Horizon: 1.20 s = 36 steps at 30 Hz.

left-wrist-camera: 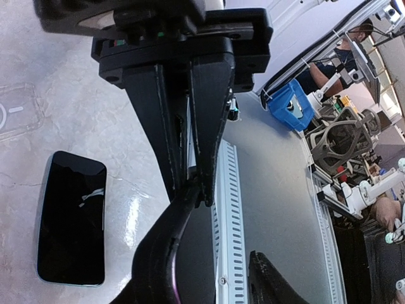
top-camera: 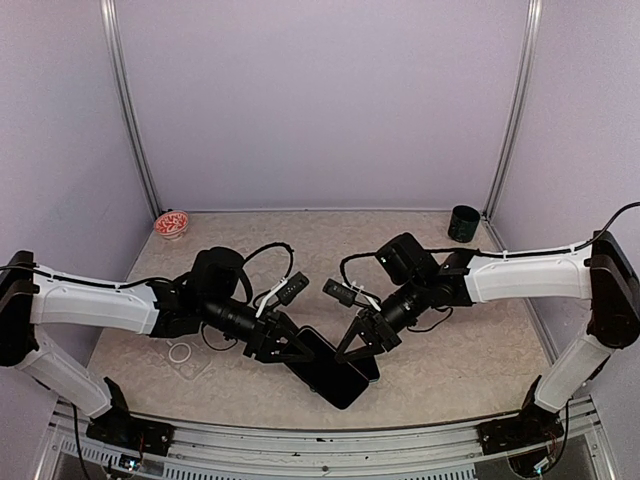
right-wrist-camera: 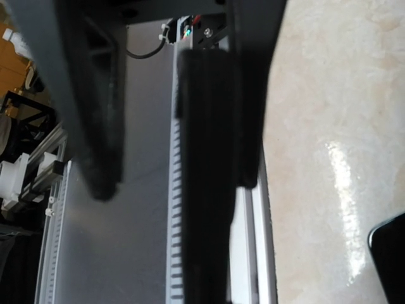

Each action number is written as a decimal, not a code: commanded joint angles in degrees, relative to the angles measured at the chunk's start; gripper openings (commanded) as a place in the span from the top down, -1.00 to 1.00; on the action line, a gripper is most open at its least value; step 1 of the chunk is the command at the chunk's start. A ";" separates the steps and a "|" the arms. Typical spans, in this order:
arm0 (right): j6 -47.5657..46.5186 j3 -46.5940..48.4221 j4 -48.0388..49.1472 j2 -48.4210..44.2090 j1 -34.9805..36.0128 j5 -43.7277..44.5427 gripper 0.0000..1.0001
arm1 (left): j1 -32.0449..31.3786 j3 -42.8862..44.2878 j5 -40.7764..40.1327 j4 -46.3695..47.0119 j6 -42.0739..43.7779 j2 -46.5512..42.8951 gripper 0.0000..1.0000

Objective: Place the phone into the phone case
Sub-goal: Pass from the left arm to the right, then press the phone at the top corners of the phone case.

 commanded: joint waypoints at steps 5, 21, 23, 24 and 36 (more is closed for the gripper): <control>1.50 3.10 2.19 -0.52 -0.31 -1.35 1.00 | -0.43 0.41 0.36 1.83 1.00 1.05 0.36; 0.32 6.23 -0.78 -1.08 -0.72 1.02 0.34 | -0.69 -0.60 -0.30 3.83 0.43 0.23 1.00; 0.43 5.72 -0.78 -1.66 -0.90 1.47 0.02 | -0.62 -0.65 -0.54 3.70 0.47 -0.33 1.00; 0.48 5.26 -0.58 -2.06 -0.91 1.53 -0.10 | -0.62 -0.73 -0.99 3.70 0.47 -0.66 1.00; 1.04 -0.56 1.88 -4.74 -1.43 2.90 -0.16 | 0.10 -1.83 -0.42 4.61 -0.31 -5.18 1.00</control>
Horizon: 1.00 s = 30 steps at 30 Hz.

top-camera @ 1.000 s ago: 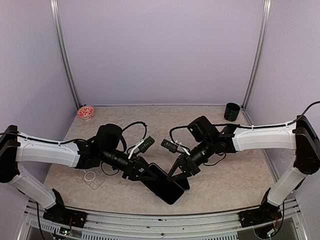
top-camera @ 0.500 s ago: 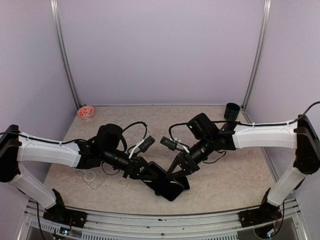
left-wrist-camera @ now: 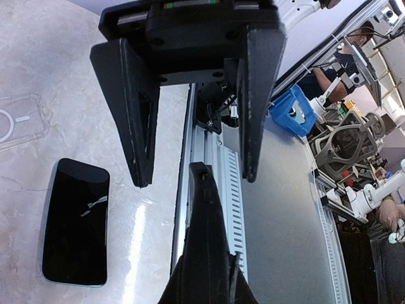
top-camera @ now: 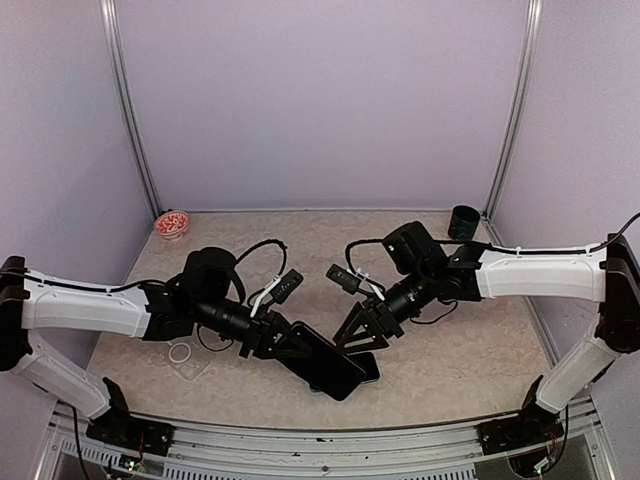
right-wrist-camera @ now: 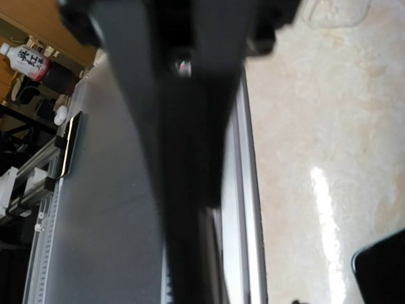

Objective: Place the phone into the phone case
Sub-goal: Press the phone at the top corners of the phone case, then press the bottom right corner of the phone case.

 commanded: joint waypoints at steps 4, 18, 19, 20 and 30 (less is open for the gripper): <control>1.12 -3.62 2.82 -1.27 -0.71 0.41 -0.07 | 0.61 -0.43 0.85 3.22 0.23 -2.96 1.00; 0.82 -4.33 3.33 -1.02 -0.72 -1.78 0.62 | 2.40 -1.14 -0.23 4.24 -0.78 -2.37 1.00; 0.87 -4.36 3.46 -0.86 -0.71 -1.89 0.71 | 2.55 -1.16 -0.22 4.41 -0.89 -2.30 1.00; 0.90 -4.28 3.67 -0.82 -0.76 -1.80 0.80 | 2.61 -1.16 -0.29 4.63 -1.12 -2.23 1.00; 0.36 -3.92 4.29 0.39 -1.08 -2.21 0.14 | 3.80 -1.58 -0.54 6.33 -2.63 -1.22 1.00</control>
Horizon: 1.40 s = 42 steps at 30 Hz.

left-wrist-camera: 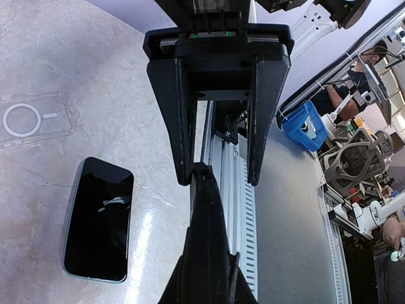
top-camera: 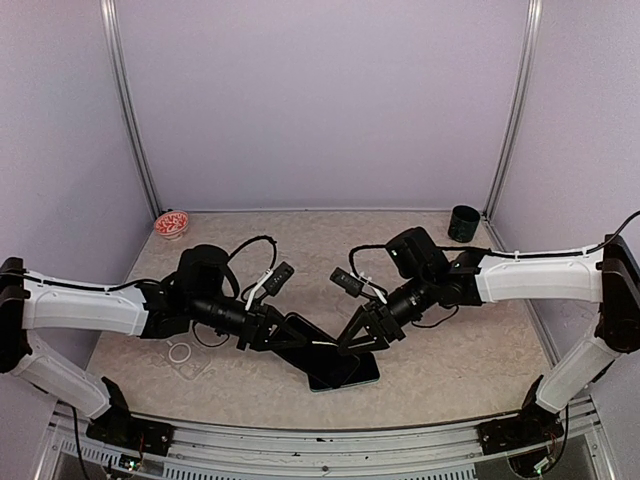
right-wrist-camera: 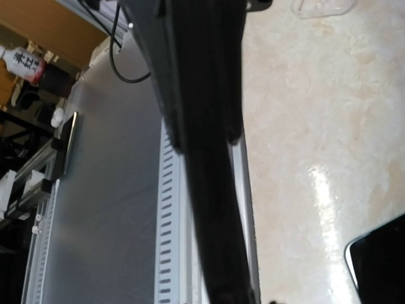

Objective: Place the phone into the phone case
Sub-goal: Press the bottom right corner of the phone case.

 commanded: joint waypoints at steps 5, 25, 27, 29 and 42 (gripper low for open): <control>-0.63 -0.85 1.53 1.51 -1.49 -2.40 0.14 | 1.97 -1.04 1.31 6.87 -2.10 -0.71 1.00; 2.32 2.10 7.00 5.64 -6.11 -7.11 0.35 | 5.94 -1.49 3.44 13.45 -7.20 -0.20 1.00; 2.52 2.96 6.85 5.64 -6.20 -8.24 0.51 | 6.52 -1.41 3.53 14.33 -8.03 -0.21 1.00; 2.64 3.92 6.60 5.37 -6.24 -9.14 0.64 | 6.80 -1.11 3.37 14.67 -8.40 -0.16 1.00; 9.62 9.36 7.20 0.90 -6.97 -4.60 -0.08 | 8.99 -2.79 0.35 23.82 -16.27 0.77 1.00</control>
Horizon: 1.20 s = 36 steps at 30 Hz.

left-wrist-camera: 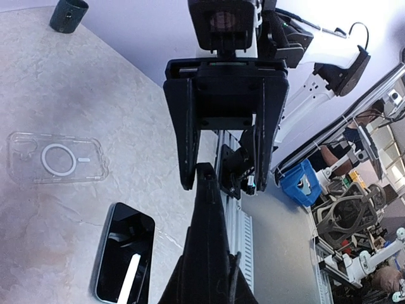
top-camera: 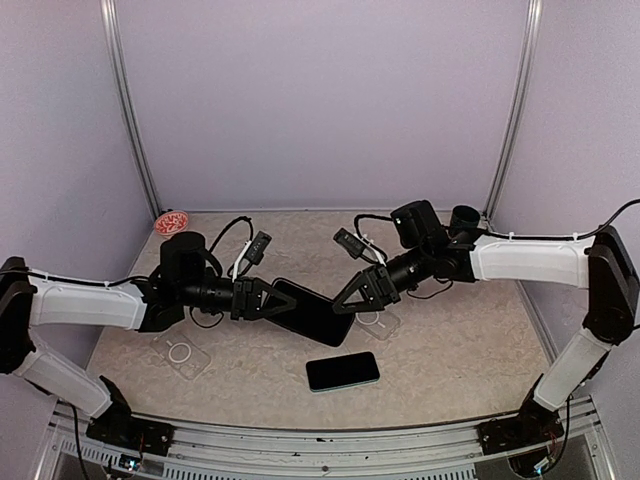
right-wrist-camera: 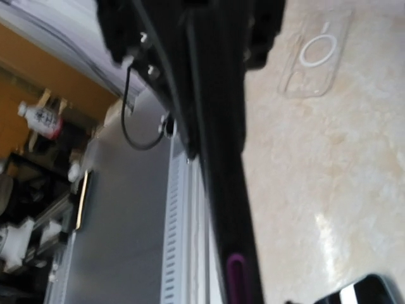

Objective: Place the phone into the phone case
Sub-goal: Press the bottom right corner of the phone case.

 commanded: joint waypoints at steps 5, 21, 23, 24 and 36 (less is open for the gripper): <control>10.17 0.16 8.10 -7.75 -2.10 3.94 -0.18 | 1.39 -0.37 -1.45 14.47 -8.94 -1.49 1.00; 26.12 -14.35 33.50 -13.07 -5.23 9.46 -0.18 | 1.62 -3.83 -3.16 30.93 -20.03 -2.50 1.00; 27.78 -14.63 35.50 -12.46 -5.18 9.16 -0.13 | 1.45 -3.97 -3.35 31.53 -20.25 -2.22 1.00; 28.32 -14.68 36.21 -12.15 -5.18 8.83 -0.10 | 1.38 -3.97 -3.44 31.54 -20.25 -2.15 1.00; 31.91 -14.45 41.52 -10.00 -4.81 5.56 0.19 | 1.18 -4.47 -6.07 29.57 -19.21 -1.73 1.00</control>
